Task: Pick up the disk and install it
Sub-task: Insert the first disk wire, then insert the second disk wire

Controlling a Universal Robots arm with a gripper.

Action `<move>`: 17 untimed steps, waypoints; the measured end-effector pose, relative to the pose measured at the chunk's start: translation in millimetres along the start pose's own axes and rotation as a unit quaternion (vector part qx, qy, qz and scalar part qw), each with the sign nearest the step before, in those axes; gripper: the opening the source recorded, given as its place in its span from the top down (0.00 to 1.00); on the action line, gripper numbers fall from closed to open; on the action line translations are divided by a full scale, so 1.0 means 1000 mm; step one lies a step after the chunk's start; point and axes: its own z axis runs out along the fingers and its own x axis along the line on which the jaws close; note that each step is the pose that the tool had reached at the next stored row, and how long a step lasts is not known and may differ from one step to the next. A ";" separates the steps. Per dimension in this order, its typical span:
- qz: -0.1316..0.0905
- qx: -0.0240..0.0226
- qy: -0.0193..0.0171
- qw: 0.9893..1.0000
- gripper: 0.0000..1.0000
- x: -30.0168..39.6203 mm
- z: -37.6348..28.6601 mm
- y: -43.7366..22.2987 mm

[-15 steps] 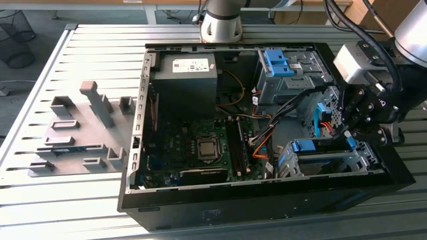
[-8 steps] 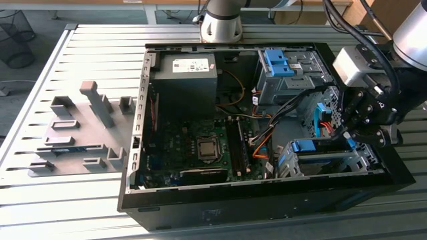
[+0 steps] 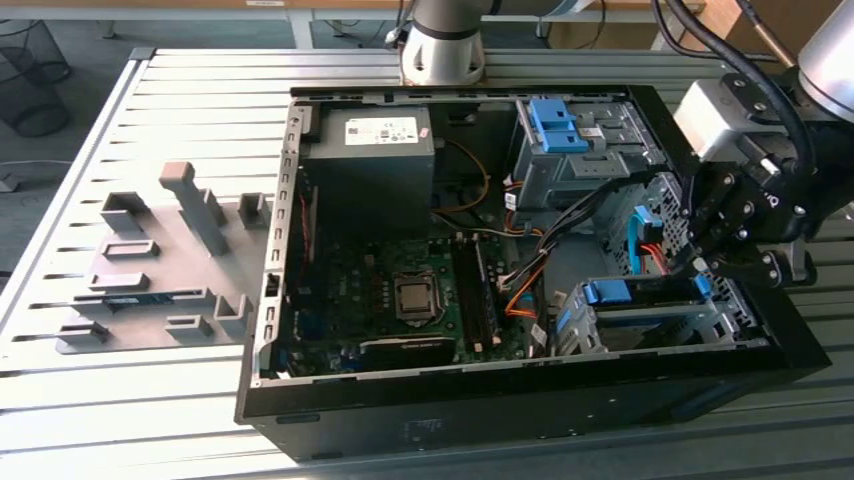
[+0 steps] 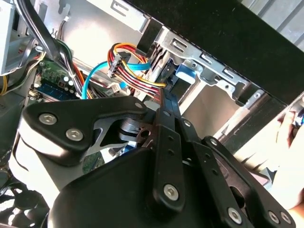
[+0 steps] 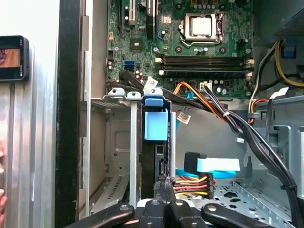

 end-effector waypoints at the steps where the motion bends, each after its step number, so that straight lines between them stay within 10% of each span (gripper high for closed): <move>1: 0.000 0.000 0.000 1.000 0.89 0.0000 0.0000 0.0000; 17: 0.000 0.000 0.000 1.000 0.89 -0.0001 -0.0018 0.0014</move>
